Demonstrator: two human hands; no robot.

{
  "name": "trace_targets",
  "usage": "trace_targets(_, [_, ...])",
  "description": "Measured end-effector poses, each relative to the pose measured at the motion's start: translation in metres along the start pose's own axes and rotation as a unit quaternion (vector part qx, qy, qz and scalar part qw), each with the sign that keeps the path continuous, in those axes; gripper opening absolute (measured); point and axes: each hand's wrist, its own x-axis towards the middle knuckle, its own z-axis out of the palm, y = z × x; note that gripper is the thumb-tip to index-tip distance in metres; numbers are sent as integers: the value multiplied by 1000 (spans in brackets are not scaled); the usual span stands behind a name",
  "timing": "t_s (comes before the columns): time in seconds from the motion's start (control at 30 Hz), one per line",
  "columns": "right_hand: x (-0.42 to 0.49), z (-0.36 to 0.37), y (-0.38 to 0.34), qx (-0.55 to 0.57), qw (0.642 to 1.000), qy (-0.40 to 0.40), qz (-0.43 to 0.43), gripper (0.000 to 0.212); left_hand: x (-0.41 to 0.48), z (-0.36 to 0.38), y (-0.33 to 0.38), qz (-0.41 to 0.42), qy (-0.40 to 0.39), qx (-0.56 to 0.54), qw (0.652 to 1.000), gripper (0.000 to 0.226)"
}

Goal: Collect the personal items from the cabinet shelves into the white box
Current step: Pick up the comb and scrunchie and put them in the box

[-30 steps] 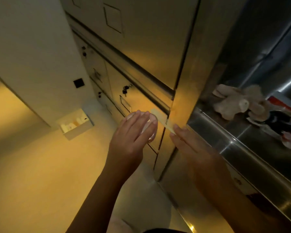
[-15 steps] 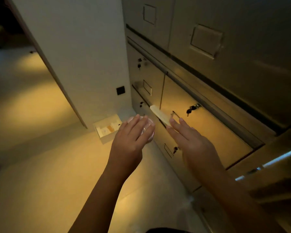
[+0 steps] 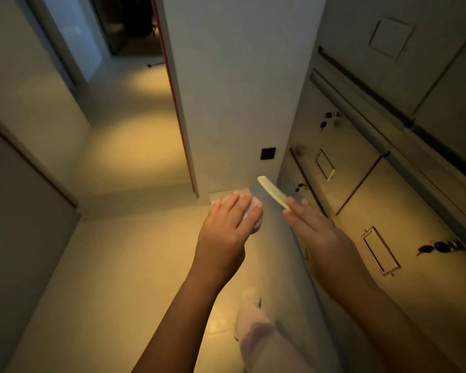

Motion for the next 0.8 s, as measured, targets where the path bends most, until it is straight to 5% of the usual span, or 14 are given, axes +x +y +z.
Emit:
trace_targets(0.6, [275,85,105,54,998,0,-28,67,202,97,-160,-51,24,43,997,48])
trace_targets(0.8, [323,106,130,43,999,-15,-16,69,240,130,-192,-61,-36,30,997,67])
